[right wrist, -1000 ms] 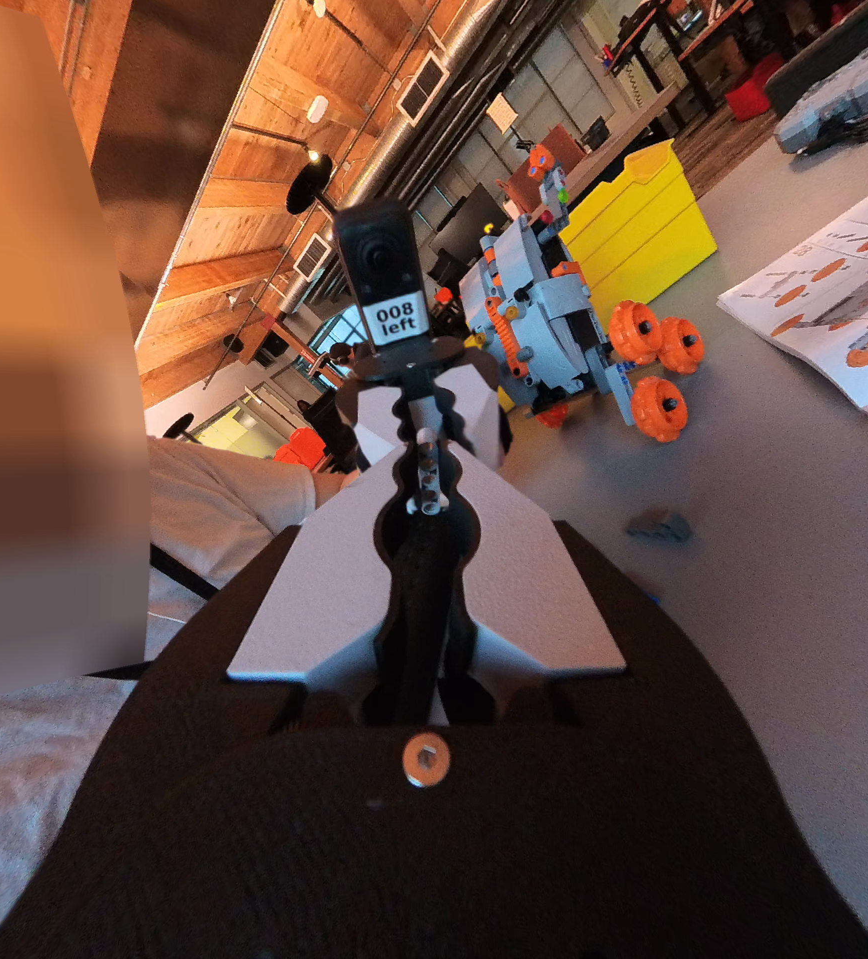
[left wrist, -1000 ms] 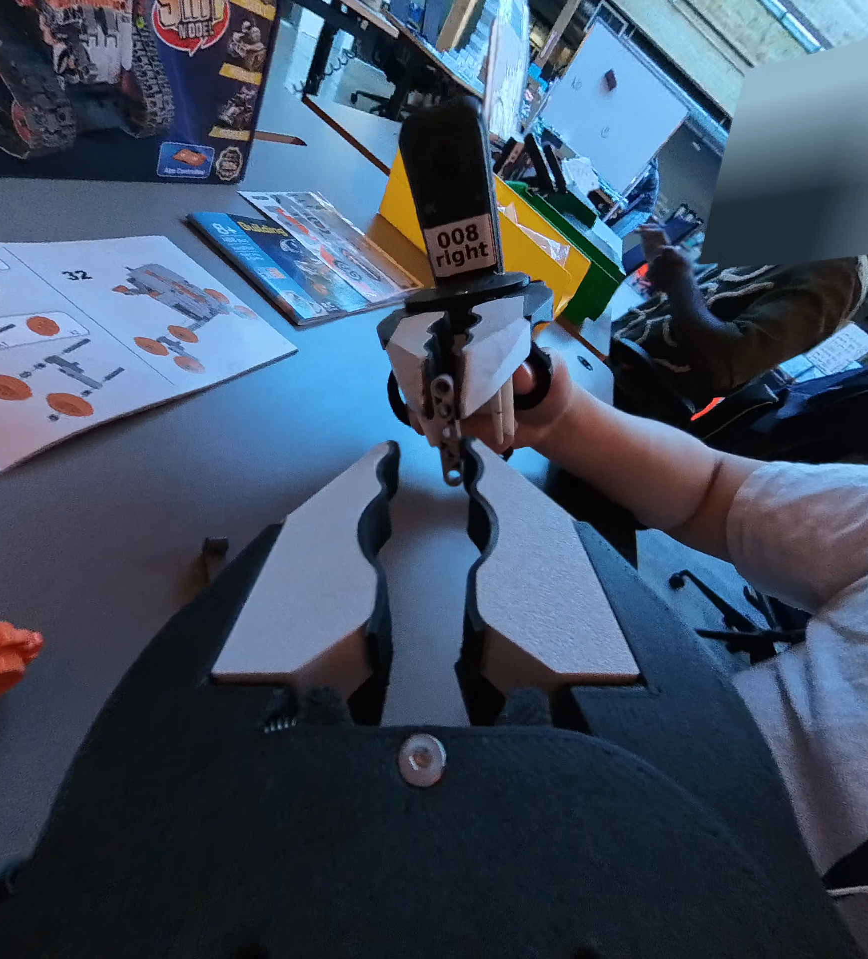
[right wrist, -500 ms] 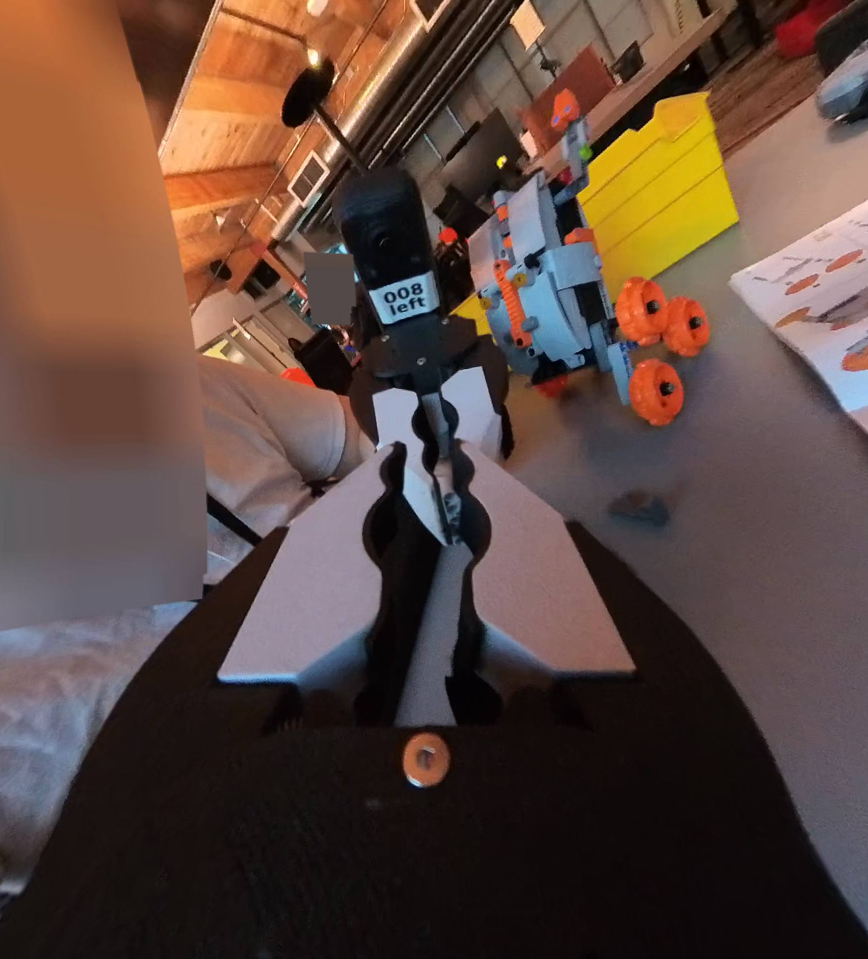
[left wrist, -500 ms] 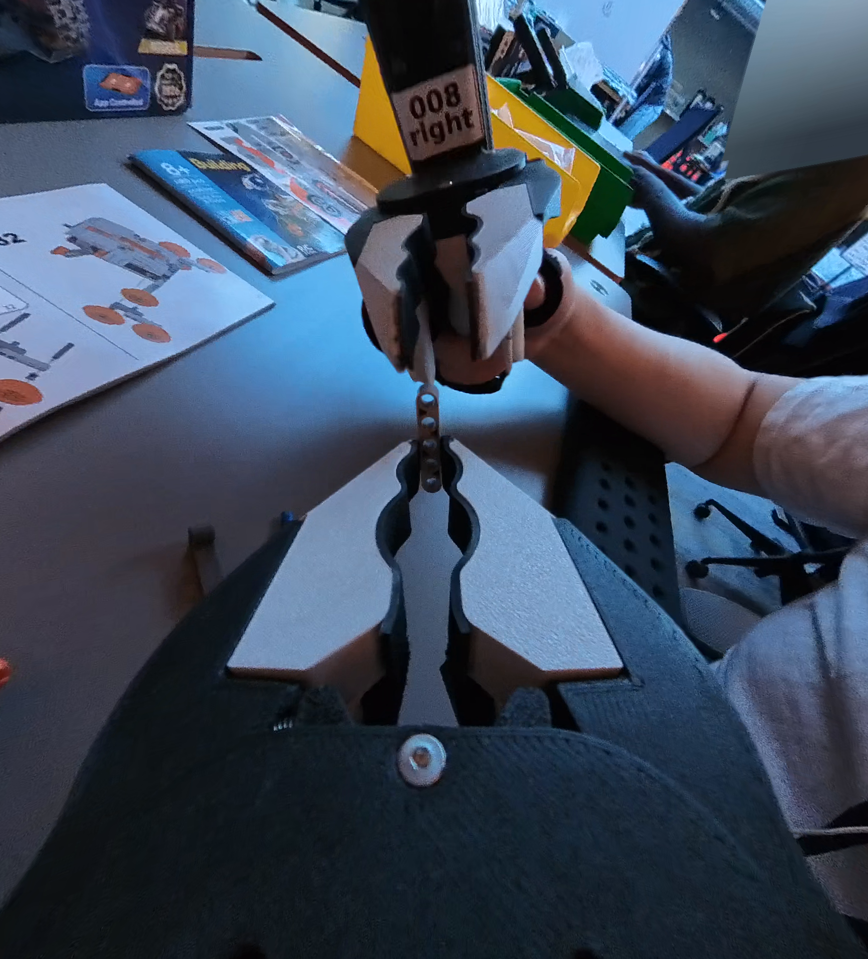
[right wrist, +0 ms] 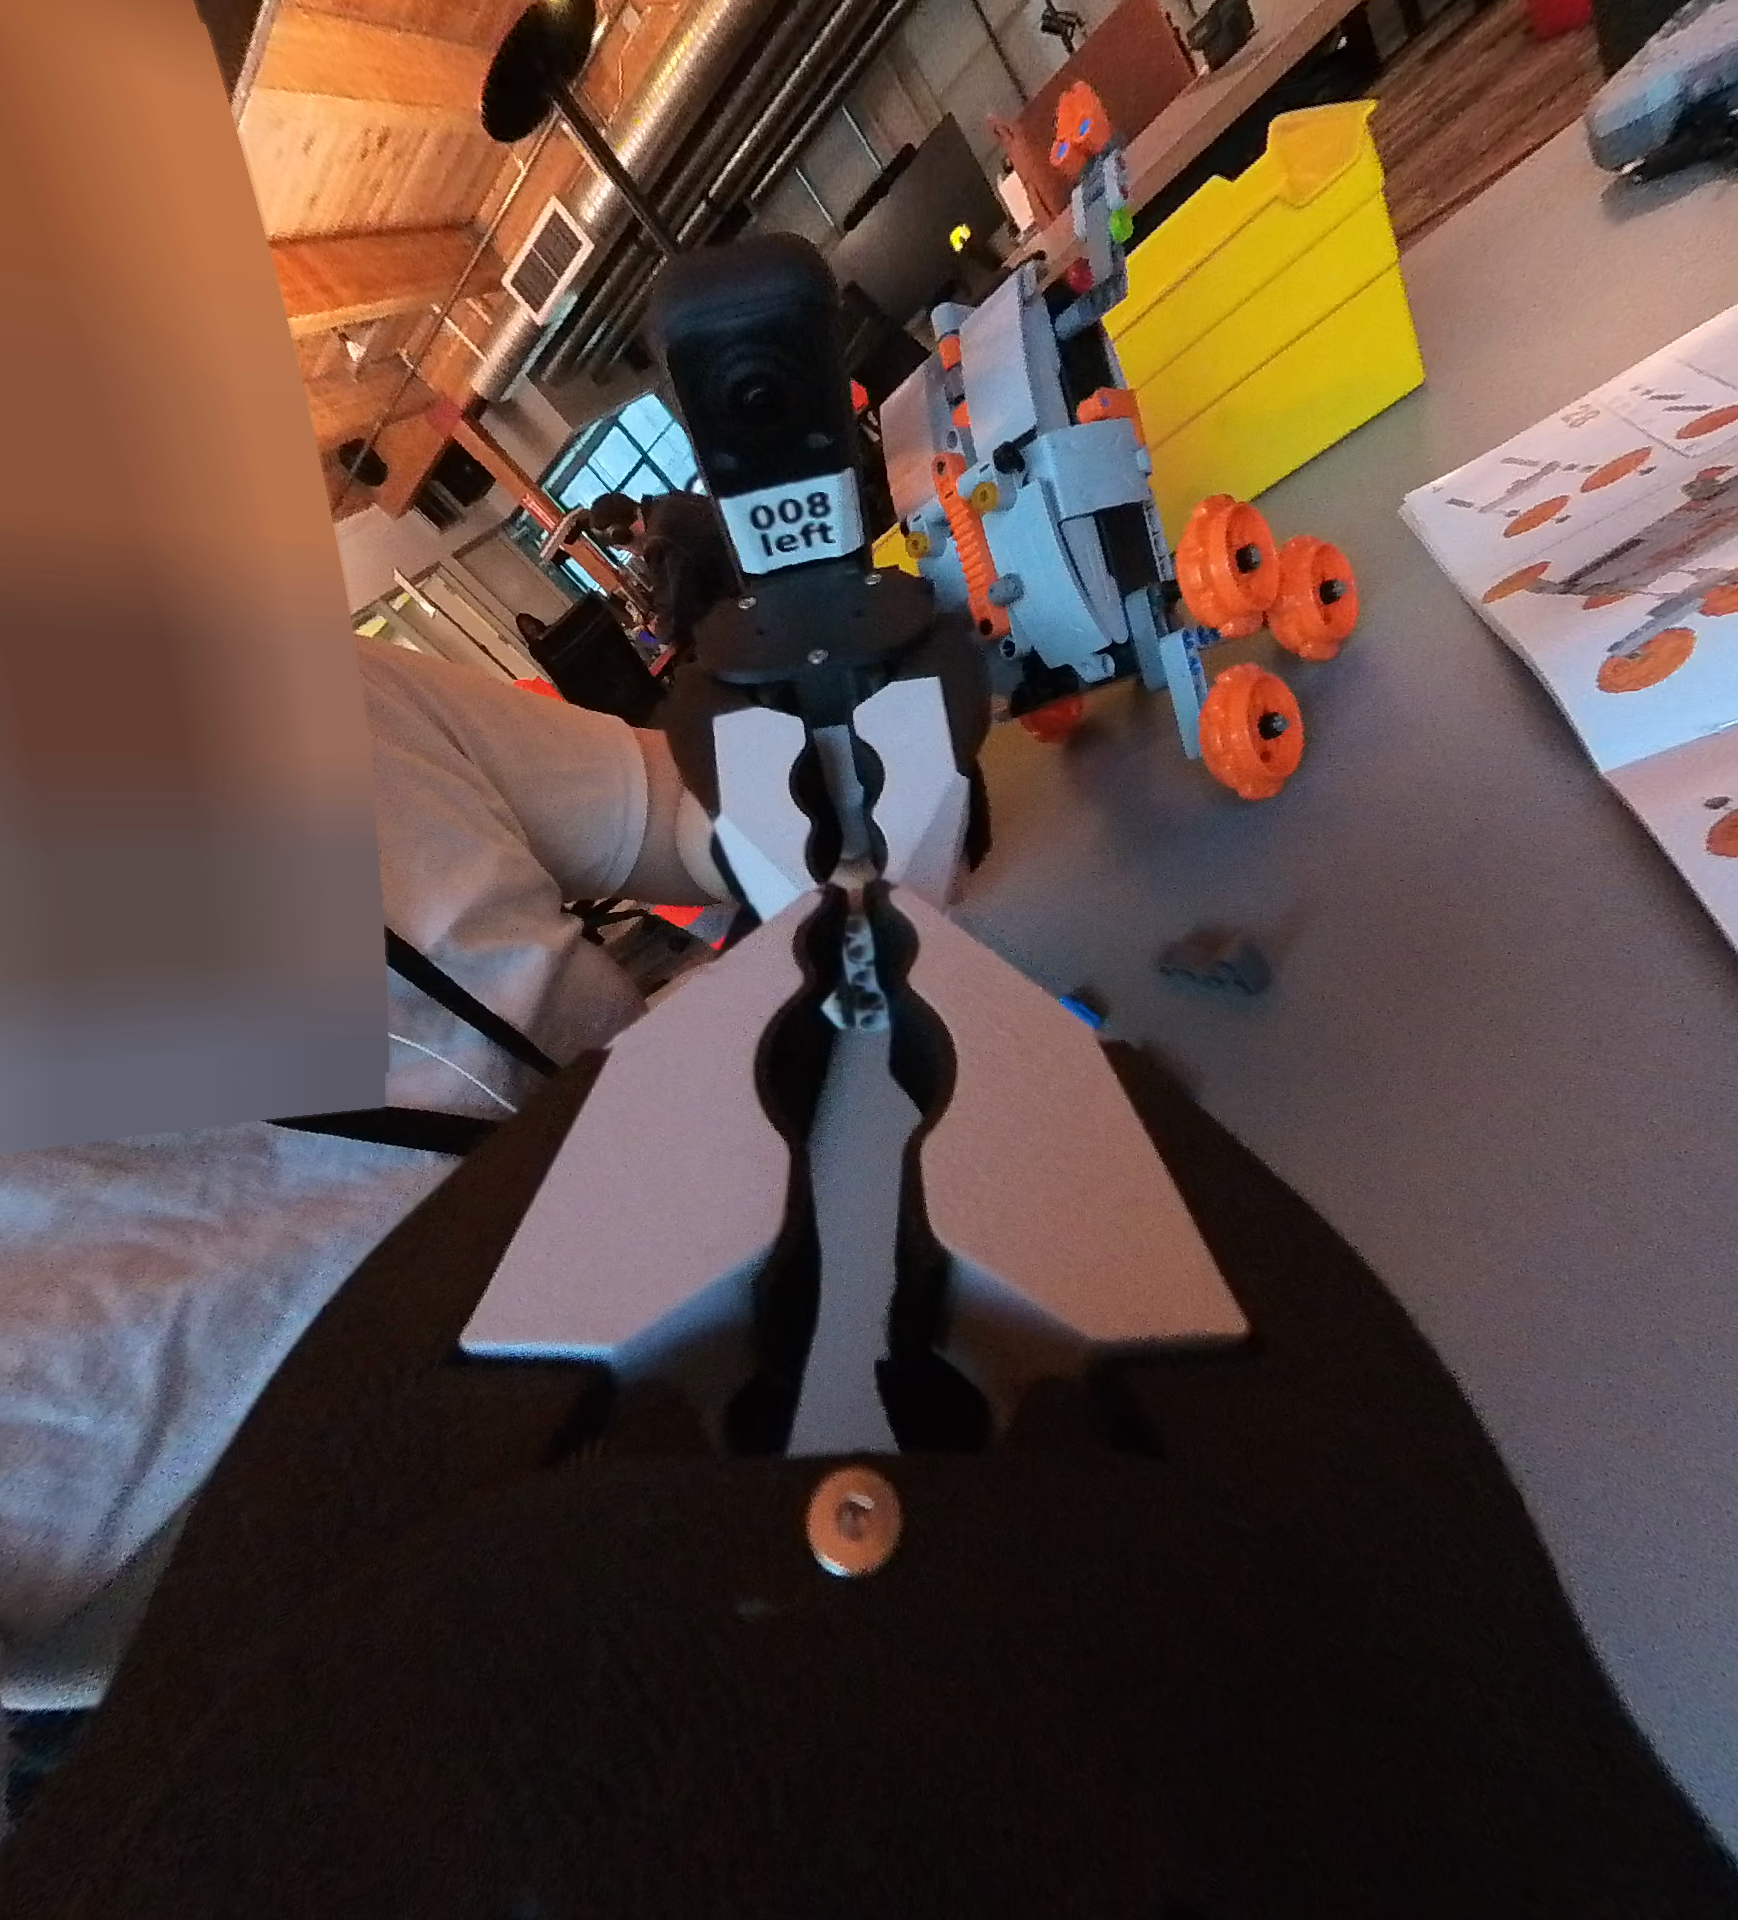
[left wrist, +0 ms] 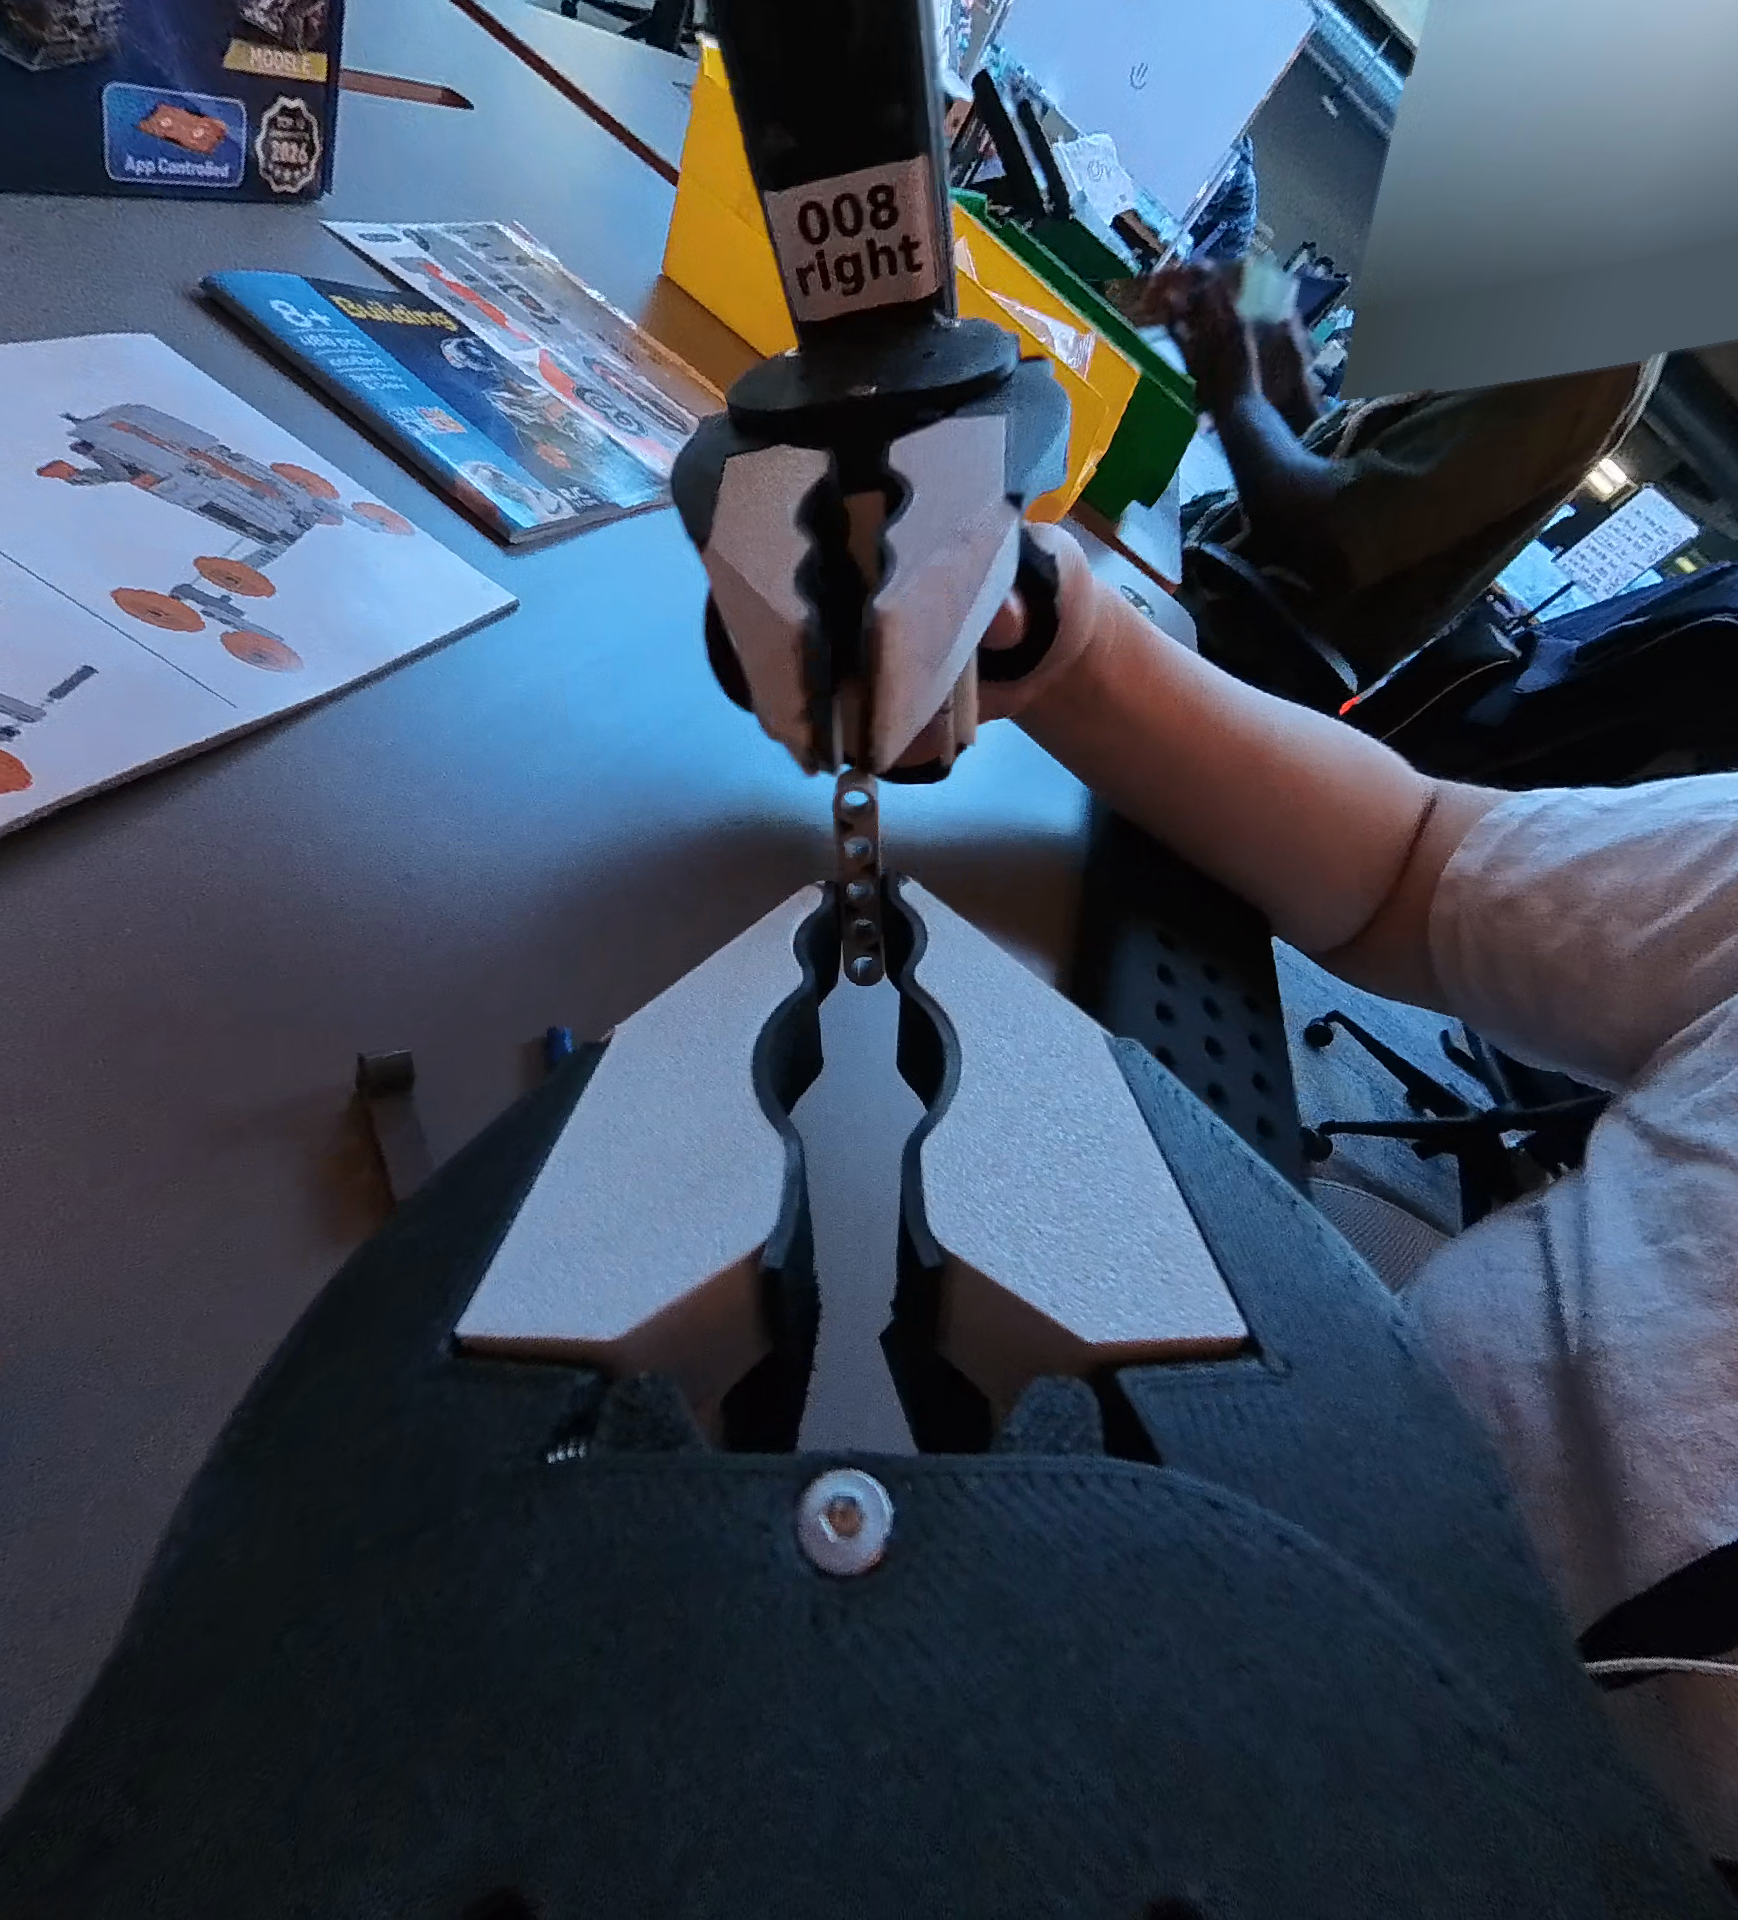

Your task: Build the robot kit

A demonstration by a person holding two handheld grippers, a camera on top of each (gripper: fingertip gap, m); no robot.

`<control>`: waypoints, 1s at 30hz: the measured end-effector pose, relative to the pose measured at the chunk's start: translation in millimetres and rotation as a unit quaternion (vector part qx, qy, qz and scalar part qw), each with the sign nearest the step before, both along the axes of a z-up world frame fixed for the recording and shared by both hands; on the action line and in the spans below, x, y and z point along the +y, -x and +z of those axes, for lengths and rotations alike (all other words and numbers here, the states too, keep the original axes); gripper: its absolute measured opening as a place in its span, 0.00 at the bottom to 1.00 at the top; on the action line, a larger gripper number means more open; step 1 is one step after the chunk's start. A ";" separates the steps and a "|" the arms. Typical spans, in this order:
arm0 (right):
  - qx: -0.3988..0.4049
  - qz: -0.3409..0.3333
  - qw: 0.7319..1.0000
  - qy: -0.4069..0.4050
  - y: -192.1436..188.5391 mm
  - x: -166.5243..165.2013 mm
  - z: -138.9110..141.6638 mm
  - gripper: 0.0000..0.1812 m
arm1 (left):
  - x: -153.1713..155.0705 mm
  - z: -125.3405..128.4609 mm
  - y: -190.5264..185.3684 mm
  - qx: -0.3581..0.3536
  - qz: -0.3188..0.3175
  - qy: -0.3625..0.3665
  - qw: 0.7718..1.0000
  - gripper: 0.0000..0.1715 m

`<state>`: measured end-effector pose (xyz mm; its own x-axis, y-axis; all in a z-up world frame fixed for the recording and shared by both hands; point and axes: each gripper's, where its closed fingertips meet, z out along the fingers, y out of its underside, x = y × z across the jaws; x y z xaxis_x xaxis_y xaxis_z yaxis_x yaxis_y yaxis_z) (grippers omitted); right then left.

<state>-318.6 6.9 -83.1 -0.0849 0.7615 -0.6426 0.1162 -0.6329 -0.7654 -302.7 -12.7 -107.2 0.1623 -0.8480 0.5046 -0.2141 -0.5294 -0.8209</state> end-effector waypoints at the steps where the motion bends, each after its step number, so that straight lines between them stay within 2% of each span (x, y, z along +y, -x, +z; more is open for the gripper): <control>1: 0.002 0.005 1.000 0.003 0.6 -1.4 0.3 0.02 | 1.1 -1.4 0.1 0.002 0.002 -0.002 1.000 0.03; 5: 0.012 0.014 1.000 0.025 0.9 -4.1 2.9 0.08 | 2.1 -3.2 0.1 0.004 0.003 0.002 1.000 0.03; 12: -0.009 0.002 1.000 0.008 -1.7 -2.3 -1.4 0.08 | 2.5 -2.7 0.8 0.005 0.006 0.000 1.000 0.03; 14: -0.022 -0.008 1.000 0.005 -1.6 0.6 -4.7 0.12 | 2.8 -1.1 0.9 0.001 0.008 -0.002 1.000 0.03; 26: -0.013 0.019 1.000 0.001 11.6 -6.0 -6.4 0.04 | 1.2 1.6 3.5 0.001 0.002 0.008 1.000 0.03; 30: 0.001 0.005 1.000 -0.004 21.7 -3.8 9.0 0.04 | 2.0 19.0 12.3 -0.025 0.000 0.031 0.999 0.04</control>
